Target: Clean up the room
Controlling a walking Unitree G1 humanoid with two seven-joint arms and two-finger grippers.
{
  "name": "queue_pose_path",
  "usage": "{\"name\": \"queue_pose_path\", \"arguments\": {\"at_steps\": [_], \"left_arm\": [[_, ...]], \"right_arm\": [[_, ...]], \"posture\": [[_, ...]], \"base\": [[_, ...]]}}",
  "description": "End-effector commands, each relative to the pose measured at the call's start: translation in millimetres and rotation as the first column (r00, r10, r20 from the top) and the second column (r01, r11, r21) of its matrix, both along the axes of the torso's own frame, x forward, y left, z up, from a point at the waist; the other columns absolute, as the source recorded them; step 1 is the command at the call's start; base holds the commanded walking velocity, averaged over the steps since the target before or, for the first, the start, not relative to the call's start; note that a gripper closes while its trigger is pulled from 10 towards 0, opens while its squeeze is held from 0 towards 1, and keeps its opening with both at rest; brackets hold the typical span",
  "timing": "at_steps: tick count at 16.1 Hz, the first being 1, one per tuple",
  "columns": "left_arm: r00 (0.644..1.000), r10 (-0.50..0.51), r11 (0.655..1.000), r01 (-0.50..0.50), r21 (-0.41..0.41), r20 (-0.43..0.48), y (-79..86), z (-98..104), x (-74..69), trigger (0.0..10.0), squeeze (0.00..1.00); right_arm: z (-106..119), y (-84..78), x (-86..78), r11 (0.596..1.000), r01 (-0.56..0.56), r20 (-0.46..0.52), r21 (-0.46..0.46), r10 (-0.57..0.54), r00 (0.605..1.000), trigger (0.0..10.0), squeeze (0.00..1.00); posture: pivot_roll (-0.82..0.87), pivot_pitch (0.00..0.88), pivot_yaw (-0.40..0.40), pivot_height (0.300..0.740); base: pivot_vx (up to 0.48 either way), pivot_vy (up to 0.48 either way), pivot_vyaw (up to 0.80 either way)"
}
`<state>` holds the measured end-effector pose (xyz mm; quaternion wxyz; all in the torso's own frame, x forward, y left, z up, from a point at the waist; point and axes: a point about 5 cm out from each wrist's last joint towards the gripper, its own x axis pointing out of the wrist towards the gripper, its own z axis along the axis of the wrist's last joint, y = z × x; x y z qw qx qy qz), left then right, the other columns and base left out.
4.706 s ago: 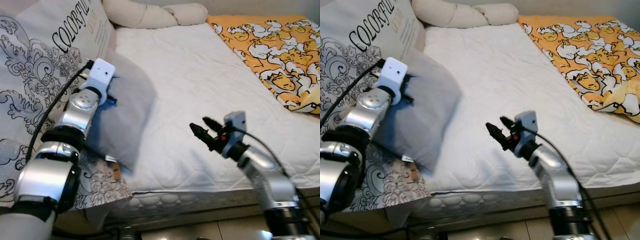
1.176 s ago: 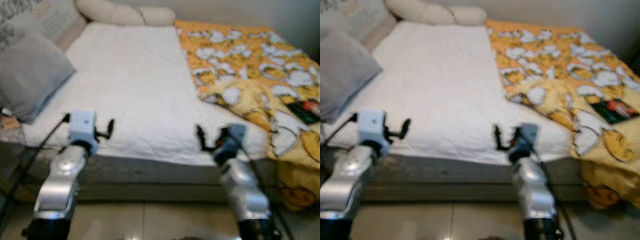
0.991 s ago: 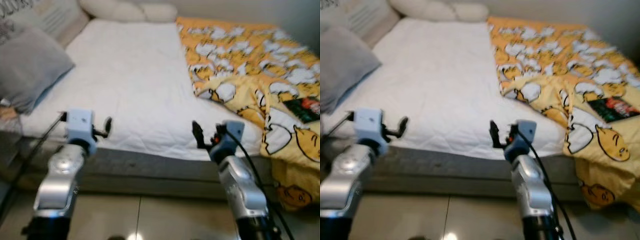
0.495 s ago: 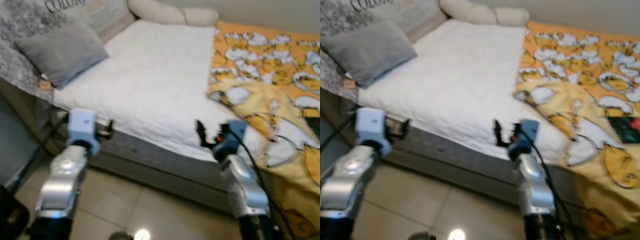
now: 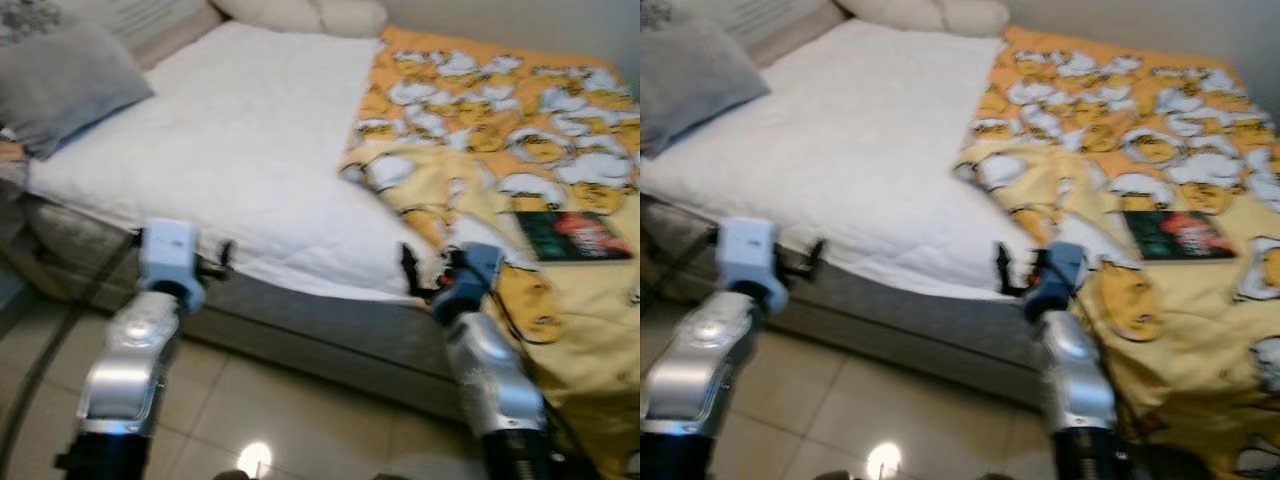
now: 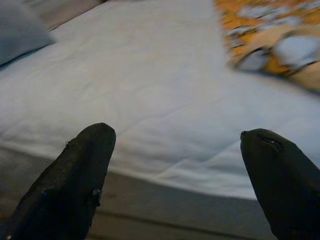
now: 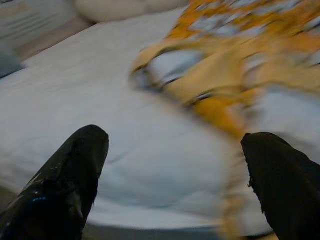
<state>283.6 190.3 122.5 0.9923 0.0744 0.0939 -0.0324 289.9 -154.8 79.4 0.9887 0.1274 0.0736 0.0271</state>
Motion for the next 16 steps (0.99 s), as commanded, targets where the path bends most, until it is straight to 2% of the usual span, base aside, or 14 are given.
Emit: {"name": "queue_pose_path", "arguments": {"at_steps": [1,11,16], "left_arm": [[1.0,0.003,1.0,-0.004,0.017,0.01,4.0,2.3,-1.4,10.0,0.87],[1.0,-0.009,0.999,0.008,0.031,0.009,2.7,1.1,-2.3,10.0,0.86],[1.0,-0.012,0.999,0.012,0.035,0.008,2.2,0.4,-1.8,10.0,0.86]], "right_arm": [[0.8,6.7,0.1,1.0,-0.023,0.003,-0.008,0.023,1.0,10.0,1.0],[-3.0,6.6,-0.7,0.999,-0.029,-0.019,-0.016,0.028,0.999,10.0,1.0],[-4.8,5.7,-0.5,1.0,-0.029,-0.029,-0.009,0.028,0.999,10.0,1.0]], "posture": [[-0.03,0.0,-0.013,0.74],[-0.03,0.0,-0.011,0.74],[-0.03,0.0,-0.008,0.74]], "base": [[0.0,-0.45,0.8],[0.0,-0.45,0.8],[0.0,-0.45,0.0]]}}
